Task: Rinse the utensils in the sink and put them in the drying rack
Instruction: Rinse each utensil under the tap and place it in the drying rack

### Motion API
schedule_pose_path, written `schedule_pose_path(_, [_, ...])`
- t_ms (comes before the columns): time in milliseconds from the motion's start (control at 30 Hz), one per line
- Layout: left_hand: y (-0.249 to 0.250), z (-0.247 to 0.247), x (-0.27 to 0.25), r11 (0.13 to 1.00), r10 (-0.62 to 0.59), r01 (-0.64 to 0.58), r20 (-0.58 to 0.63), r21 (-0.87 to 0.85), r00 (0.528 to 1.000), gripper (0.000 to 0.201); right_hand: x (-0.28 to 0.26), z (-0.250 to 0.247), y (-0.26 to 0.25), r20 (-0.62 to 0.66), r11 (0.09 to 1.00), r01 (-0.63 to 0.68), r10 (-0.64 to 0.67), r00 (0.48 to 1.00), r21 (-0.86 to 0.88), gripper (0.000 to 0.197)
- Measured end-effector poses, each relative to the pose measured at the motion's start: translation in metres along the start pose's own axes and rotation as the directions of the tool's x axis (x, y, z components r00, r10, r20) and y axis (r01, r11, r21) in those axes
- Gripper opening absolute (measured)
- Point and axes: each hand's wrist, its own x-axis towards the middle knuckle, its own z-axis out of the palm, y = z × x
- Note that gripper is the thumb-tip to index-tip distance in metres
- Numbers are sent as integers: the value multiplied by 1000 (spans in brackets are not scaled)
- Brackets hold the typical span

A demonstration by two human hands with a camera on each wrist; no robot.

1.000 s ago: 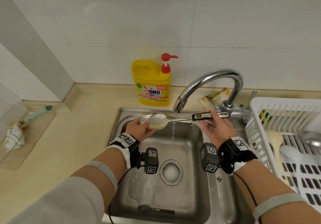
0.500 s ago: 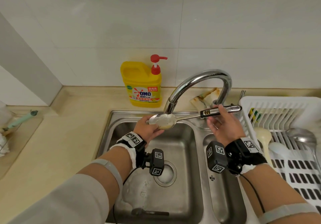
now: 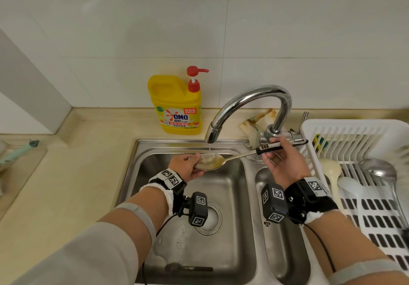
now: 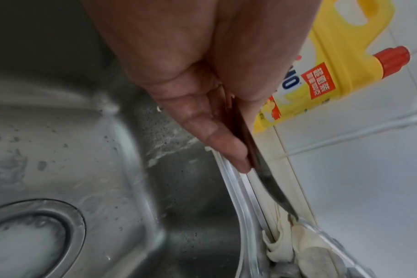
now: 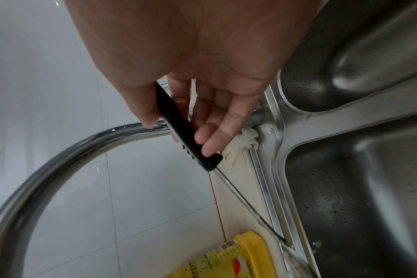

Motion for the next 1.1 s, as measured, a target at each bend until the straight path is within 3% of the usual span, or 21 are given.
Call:
schedule_pose_path(233, [13, -44, -2, 995, 91, -85, -132, 50, 987, 27, 6, 17, 36, -14, 990, -142, 142, 990, -10, 20])
schedule_pose_path(433, [25, -76, -12, 989, 148, -150, -251, 11, 957, 10, 4, 43, 60, 6, 980, -200, 200, 980, -11, 17])
schedule_pose_path(700, [37, -101, -19, 973, 217, -230, -358, 7, 908, 5, 3, 70, 70, 33, 968, -250, 250, 968, 24, 16])
schedule_pose_path(800, [37, -98, -18, 971, 212, -235, -312, -38, 926, 15, 0, 69, 61, 32, 975, -219, 218, 975, 30, 20])
schedule_pose_path(900, [38, -84, -22, 971, 155, -183, -181, -151, 971, 32, -4, 57, 46, 46, 983, -182, 181, 982, 31, 29])
schedule_pose_path(967, [39, -72, -27, 969, 85, -97, -61, -229, 995, 42, -8, 46, 36, 63, 985, -167, 164, 984, 34, 33])
schedule_pose_path(1033, [37, -62, -31, 949, -20, 23, 13, -313, 1000, 73, -14, 33, 26, 91, 987, -162, 160, 983, 12, 34])
schedule_pose_path(1100, [36, -53, -35, 924, -94, 107, 55, -367, 994, 86, -21, 21, 17, 124, 984, -173, 176, 977, -36, 26])
